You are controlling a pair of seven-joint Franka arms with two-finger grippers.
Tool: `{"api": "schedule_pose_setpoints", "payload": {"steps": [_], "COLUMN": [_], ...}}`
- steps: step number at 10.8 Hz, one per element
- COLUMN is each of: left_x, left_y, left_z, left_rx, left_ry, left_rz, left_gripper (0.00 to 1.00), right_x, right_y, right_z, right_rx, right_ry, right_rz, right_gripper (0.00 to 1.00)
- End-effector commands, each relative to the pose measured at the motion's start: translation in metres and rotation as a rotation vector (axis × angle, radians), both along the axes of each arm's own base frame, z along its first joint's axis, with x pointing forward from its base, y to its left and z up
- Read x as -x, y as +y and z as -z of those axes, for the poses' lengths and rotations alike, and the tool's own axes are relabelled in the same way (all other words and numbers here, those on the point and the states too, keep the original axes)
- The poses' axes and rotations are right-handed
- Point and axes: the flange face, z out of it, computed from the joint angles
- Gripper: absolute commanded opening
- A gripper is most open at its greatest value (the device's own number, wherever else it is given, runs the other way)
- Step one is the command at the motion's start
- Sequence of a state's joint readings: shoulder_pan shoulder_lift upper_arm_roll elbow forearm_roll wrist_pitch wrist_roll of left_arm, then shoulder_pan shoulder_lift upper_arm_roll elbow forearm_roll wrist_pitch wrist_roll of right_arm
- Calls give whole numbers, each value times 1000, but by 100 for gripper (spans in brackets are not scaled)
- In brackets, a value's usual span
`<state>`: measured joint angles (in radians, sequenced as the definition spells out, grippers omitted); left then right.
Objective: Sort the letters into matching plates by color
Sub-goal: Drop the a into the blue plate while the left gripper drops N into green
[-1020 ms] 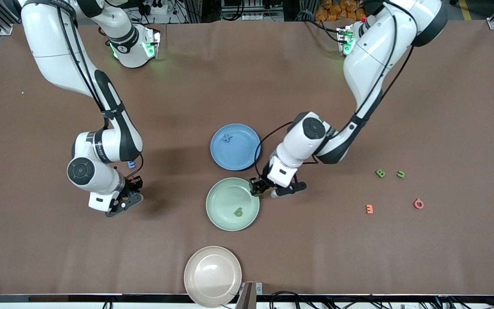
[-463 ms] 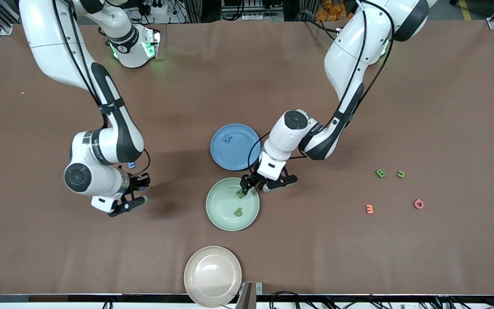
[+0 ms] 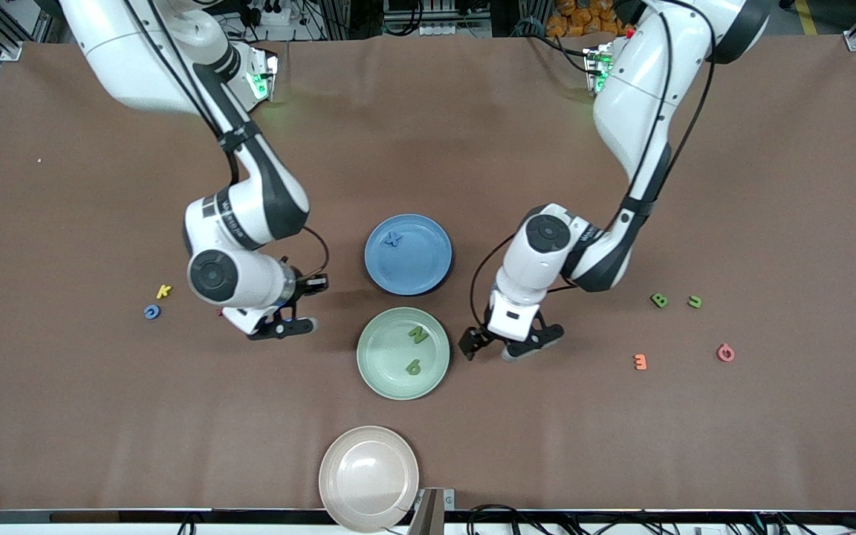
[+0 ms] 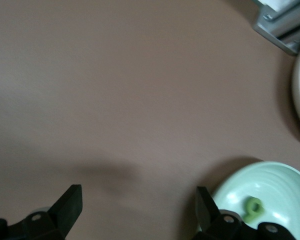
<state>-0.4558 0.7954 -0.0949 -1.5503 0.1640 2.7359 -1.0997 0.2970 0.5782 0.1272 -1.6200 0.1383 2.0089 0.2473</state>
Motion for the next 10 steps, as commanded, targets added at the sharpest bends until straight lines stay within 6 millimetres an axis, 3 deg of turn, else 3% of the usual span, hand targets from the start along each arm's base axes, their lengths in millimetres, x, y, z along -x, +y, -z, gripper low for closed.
{"api": "schedule_pose_setpoints", "payload": {"steps": [1,3,4,5,6,8,10], "left_x": [26,54,71,88,101,113,115], "left_y": [74,123,143,157,169,199,238], "left_z": [-19,-32,-35,-38,-38,-33,-26], "left_rx": [-159,-194,-215,-234,-254,-284,-298], "left_ry": [98,131,150,162,173,195,219], "left_rz": [148,228,263,291,328,385,399], "left_gripper": [100,100,100,100,100,100,100], "right_x": [48,83,103,113,125,135,144], "right_y": [86,137,164,178,191,196,204], "right_z": [-12,-11,-2,10,20,39,45], "right_rx": [16,54,82,106,113,126,112], "right_ry": [24,17,-14,-52,-65,-69,-83], "right_rz": [142,171,179,200,198,177,191], "right_gripper": [0,0,0,0,0,0,0]}}
